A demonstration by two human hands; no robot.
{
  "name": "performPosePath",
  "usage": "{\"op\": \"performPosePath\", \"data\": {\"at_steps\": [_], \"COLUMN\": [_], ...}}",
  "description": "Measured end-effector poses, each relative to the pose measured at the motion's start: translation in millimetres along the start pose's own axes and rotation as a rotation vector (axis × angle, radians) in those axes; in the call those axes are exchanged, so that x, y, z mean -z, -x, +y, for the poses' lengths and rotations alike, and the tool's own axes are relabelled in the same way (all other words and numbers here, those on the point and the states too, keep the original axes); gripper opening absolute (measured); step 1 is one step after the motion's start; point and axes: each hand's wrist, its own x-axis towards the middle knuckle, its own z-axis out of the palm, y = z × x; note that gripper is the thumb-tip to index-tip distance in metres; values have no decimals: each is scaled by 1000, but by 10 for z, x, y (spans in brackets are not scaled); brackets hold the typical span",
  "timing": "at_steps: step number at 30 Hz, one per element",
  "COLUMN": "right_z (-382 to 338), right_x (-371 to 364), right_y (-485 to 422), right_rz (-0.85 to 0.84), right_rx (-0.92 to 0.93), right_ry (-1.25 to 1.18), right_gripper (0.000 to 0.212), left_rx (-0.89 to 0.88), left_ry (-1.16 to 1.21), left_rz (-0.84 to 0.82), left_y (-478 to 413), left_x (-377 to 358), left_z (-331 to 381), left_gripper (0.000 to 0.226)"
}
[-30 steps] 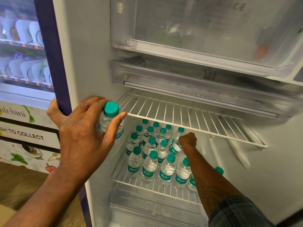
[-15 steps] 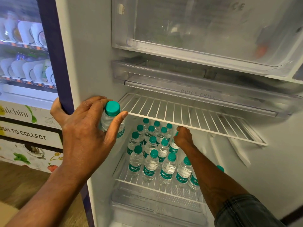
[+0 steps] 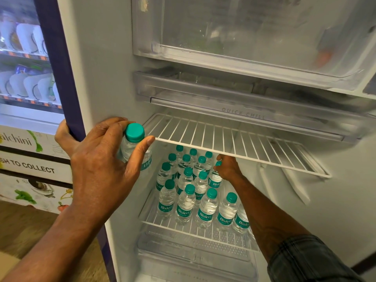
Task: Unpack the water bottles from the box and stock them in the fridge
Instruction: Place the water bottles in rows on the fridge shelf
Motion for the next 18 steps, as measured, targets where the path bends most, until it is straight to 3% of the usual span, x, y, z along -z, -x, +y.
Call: {"op": "performPosePath", "data": {"at_steps": [6, 18], "right_z": [-10, 52], "right_x": [-30, -30], "right_y": [13, 25], "right_rz": [6, -43], "right_rx": [26, 67], "right_ry": [12, 90], "right_gripper": [34, 50], "left_rx": [-8, -20], "left_ry": [-5, 5], "left_rz": [-3, 14], "left_y": [4, 19], "left_x": [-6, -26], "left_z": [-12, -22], "left_gripper": [51, 50]}}
